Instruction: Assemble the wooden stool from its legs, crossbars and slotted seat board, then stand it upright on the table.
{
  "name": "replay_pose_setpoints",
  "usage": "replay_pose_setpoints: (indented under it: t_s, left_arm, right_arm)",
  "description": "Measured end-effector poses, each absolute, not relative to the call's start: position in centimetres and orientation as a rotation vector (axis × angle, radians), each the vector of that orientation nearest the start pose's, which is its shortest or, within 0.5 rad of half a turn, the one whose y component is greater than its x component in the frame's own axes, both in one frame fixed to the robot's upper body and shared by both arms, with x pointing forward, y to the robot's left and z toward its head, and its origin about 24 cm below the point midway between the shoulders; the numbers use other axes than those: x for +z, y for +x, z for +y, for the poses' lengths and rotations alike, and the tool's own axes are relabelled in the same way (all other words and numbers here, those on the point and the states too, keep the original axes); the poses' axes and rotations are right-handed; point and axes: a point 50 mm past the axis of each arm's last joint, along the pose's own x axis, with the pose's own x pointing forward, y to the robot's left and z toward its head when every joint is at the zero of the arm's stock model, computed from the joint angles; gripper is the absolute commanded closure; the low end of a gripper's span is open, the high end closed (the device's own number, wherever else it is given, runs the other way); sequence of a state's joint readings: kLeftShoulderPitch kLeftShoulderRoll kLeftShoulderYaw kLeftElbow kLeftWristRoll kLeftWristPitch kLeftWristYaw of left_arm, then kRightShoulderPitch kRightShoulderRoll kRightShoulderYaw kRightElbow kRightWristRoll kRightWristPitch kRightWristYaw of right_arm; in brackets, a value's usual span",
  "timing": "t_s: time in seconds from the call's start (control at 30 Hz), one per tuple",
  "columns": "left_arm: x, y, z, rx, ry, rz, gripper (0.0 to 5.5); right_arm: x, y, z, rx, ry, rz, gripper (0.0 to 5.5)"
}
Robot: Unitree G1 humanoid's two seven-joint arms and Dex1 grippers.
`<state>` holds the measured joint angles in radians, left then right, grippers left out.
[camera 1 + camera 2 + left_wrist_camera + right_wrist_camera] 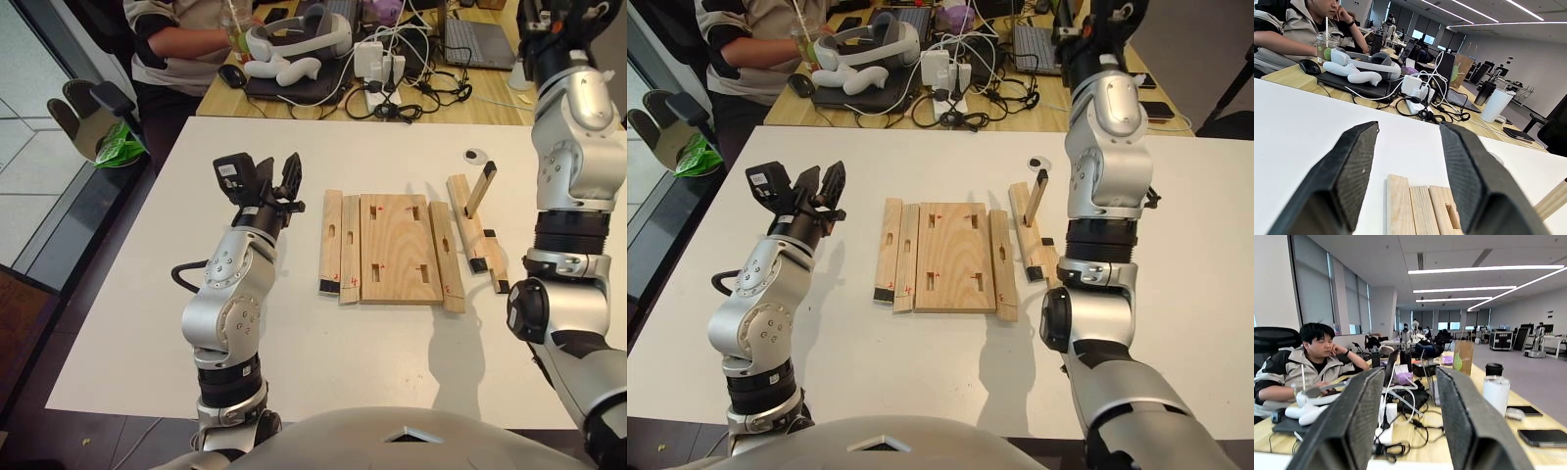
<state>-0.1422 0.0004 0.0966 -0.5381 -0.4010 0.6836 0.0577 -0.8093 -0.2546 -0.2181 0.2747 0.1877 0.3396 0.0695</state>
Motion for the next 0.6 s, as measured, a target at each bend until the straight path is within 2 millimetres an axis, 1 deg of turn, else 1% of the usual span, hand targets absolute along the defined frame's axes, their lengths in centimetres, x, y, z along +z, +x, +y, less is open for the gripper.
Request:
replay_pose_setpoints:
  t_s: [0.07,0.1,0.13,0.27,0.4,0.47,0.53,0.57,0.6]
  left_arm:
    - [13.6,25.5,14.1,-0.138,-0.321,0.008,3.19]
    - [13.6,25.5,14.1,-0.139,-0.321,0.008,3.19]
    - [13.6,25.5,14.0,-0.139,-0.321,0.008,3.19]
    - [13.6,25.5,14.0,-0.139,-0.321,0.007,3.19]
    - [13.6,25.5,14.0,-0.139,-0.321,0.007,3.19]
    - [13.6,25.5,14.0,-0.139,-0.321,0.007,3.19]
    - [13.7,25.5,14.0,-0.140,-0.321,0.005,3.19]
    - [13.7,25.6,14.0,-0.140,-0.321,0.004,3.19]
    - [13.7,25.6,14.0,-0.140,-0.320,0.004,3.19]
  right_arm:
    - [16.4,37.2,-19.5,0.003,0.045,-0.049,3.56]
    - [14.5,36.9,-19.9,-0.004,0.045,0.019,3.56]
    - [12.0,36.4,-20.2,-0.009,0.049,0.103,3.56]
    - [11.2,36.2,-20.2,0.025,0.047,0.123,3.56]
    - [11.3,36.2,-20.0,0.032,0.063,0.098,3.56]
    - [11.5,36.2,-19.9,0.032,0.102,0.073,3.56]
    - [12.8,36.0,-20.1,-0.014,0.190,-0.034,3.56]
    - [13.9,35.8,-20.8,-0.078,0.204,-0.104,3.56]
    - [15.2,35.4,-22.1,-0.173,0.219,-0.175,3.56]
